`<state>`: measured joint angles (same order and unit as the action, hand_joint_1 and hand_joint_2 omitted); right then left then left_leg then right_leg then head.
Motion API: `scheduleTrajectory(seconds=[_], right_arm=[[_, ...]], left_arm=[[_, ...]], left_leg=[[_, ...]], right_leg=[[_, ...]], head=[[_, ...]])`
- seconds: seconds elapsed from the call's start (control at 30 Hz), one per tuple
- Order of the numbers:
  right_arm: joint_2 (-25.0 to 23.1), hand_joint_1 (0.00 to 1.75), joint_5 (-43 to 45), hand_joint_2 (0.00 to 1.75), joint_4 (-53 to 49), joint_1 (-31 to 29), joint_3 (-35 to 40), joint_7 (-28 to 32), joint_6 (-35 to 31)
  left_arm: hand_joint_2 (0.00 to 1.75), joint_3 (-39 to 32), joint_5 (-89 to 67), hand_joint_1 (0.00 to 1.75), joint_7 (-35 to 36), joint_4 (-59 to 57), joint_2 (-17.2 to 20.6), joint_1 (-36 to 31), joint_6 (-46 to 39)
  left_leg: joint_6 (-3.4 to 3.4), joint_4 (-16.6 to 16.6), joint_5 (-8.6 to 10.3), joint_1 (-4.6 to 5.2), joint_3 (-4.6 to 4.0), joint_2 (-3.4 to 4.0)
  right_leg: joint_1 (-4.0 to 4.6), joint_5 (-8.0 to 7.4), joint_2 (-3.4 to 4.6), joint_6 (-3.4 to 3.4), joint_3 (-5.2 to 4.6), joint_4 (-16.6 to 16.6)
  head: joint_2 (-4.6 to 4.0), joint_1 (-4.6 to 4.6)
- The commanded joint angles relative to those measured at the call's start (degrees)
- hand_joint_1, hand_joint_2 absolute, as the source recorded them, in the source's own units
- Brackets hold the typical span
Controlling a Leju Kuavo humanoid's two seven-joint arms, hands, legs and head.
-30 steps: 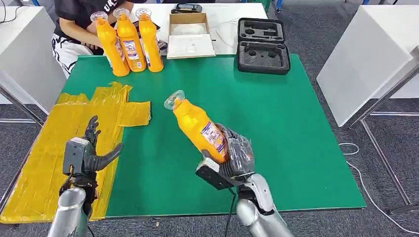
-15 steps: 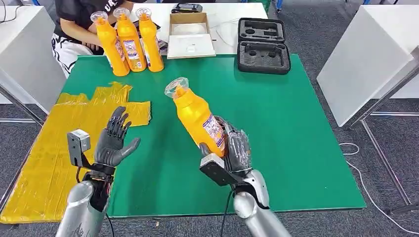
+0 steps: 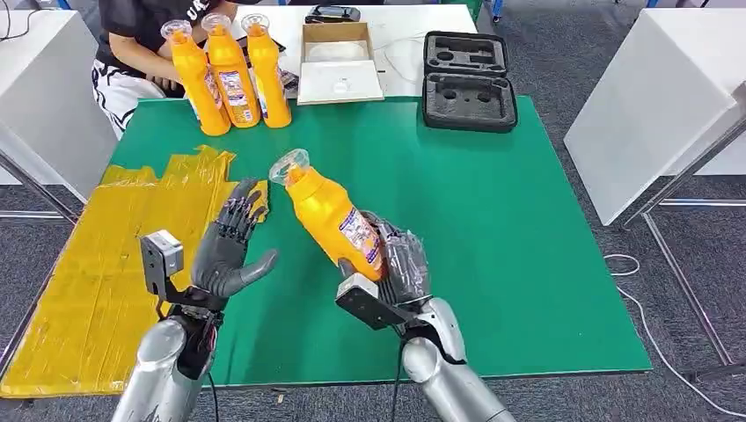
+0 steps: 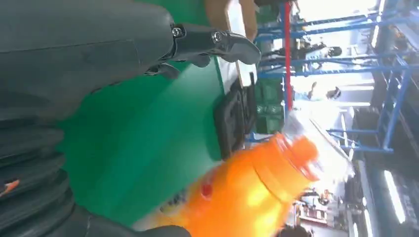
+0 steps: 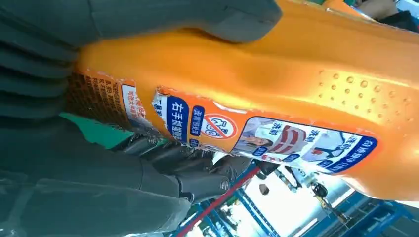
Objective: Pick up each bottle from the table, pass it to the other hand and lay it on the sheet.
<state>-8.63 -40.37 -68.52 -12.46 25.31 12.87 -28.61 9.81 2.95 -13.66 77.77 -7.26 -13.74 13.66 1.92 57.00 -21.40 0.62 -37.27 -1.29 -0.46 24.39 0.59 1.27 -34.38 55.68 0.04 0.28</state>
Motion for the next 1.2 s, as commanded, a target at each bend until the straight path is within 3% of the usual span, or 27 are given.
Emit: scheduleTrajectory(seconds=[0.03, 0.37, 0.57, 1.2], right_arm=[[-1.2, 1.75, -2.3, 1.75, 8.9, -4.7, 2.6, 0.0, -1.3], [-2.3, 1.75, -1.1, 1.75, 11.7, -8.4, 4.5, 3.7, -6.5], [-1.9, 1.75, -0.6, 1.75, 10.3, -6.7, 5.3, 5.7, -8.7], [-2.9, 1.75, -1.0, 1.75, 13.5, -7.5, 11.0, 5.1, -3.1]], left_arm=[[1.75, 5.4, 0.9, 0.0, 0.0, 0.4, 1.7, 0.2, -0.3], [1.75, 9.5, 3.6, 0.0, 0.6, -1.6, 1.5, -1.5, -0.7], [1.75, 9.7, 7.1, 0.0, 1.0, -4.7, 0.9, -2.7, -0.1], [1.75, 9.4, 13.3, 0.0, 1.2, -4.8, 2.0, -5.1, -1.0]], left_leg=[[-0.13, 0.0, -0.11, -0.03, 0.23, 0.19], [-0.12, 0.0, -0.08, -0.02, 0.17, 0.16], [-0.13, 0.0, -0.07, -0.02, 0.24, 0.04], [-0.11, 0.0, -0.06, -0.03, 0.15, 0.09]], right_leg=[[0.04, 0.06, 0.07, -0.04, 0.23, 0.0], [0.03, 0.05, 0.05, -0.03, 0.15, 0.0], [0.02, 0.08, -0.08, -0.03, 0.24, -0.1], [0.04, 0.05, -0.01, -0.03, 0.13, 0.0]], head=[[0.0, 0.0], [0.0, 0.0], [0.0, -0.02], [0.0, 0.0]])
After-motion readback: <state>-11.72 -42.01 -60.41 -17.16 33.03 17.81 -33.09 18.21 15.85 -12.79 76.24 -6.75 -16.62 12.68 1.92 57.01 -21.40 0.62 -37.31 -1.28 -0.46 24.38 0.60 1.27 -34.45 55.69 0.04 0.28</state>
